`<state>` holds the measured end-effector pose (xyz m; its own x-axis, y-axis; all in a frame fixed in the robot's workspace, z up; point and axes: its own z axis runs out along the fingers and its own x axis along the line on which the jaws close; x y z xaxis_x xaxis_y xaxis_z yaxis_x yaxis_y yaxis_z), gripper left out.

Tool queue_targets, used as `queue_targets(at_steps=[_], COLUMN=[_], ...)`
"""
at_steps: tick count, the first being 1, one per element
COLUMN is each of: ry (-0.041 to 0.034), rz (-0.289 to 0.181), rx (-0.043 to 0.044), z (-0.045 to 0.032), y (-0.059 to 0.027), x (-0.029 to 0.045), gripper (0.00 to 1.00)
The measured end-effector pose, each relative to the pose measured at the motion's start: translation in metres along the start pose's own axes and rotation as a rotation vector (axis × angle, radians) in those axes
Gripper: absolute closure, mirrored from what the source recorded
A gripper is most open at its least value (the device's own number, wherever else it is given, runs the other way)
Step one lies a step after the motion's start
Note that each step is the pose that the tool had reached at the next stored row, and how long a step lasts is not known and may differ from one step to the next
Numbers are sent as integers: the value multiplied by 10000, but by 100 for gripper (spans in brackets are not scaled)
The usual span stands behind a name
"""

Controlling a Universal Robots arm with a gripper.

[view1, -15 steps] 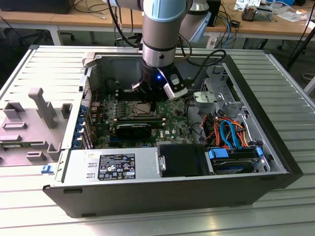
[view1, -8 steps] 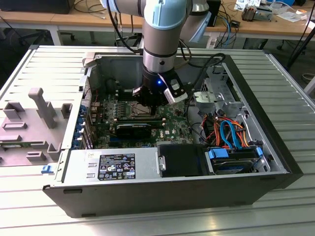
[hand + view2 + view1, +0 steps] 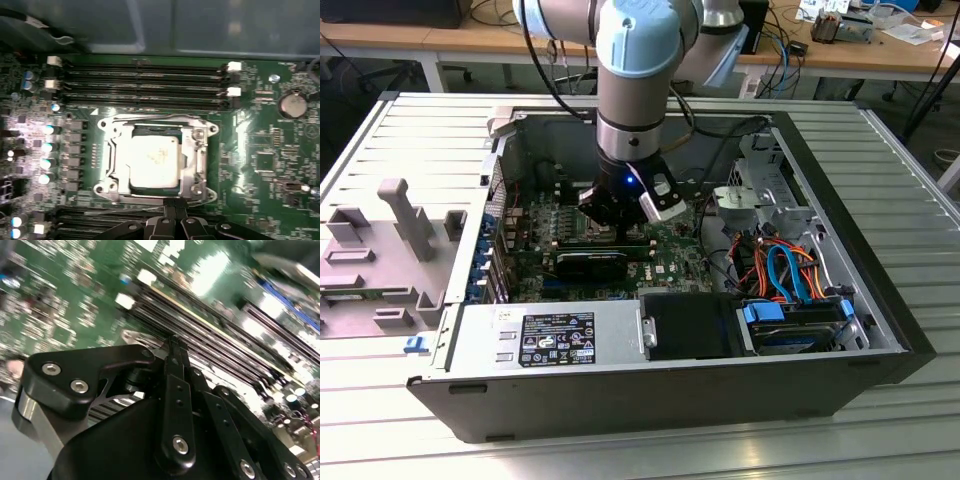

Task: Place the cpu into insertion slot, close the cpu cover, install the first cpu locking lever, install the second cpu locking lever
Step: 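Install the second cpu locking lever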

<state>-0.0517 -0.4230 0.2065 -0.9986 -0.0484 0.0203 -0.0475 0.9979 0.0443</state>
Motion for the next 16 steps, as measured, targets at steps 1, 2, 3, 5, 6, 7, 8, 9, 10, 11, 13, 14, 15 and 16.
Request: queue_targets(at_steps=[1,2,3,5,6,7,8,9,10,11,13,14,15,16], ry=[-6,-12,-19,-38,-46,-67,-87,-112,-134,-169,-191,-201,-210,-214], rz=[-1,-1,0,-2,-1,-4,-6,-5,-6,-9,-11,-12,-13,-12], rx=[-5,-5,-7,-16,-17,-21,-20,-19,-23,-33,-82,-103,-140,-154], z=[3,4,5,7,7,9,9,4,-3,-13,-16,-15,-15,-14], y=[2,4,6,10,11,14,15,17,19,20,22,23,24,25], x=[43,77,122,199,232,285,319,353,374,401,430,447,477,503], gripper=[89,89,89,89,89,89,89,89,89,89,89,89,89,89])
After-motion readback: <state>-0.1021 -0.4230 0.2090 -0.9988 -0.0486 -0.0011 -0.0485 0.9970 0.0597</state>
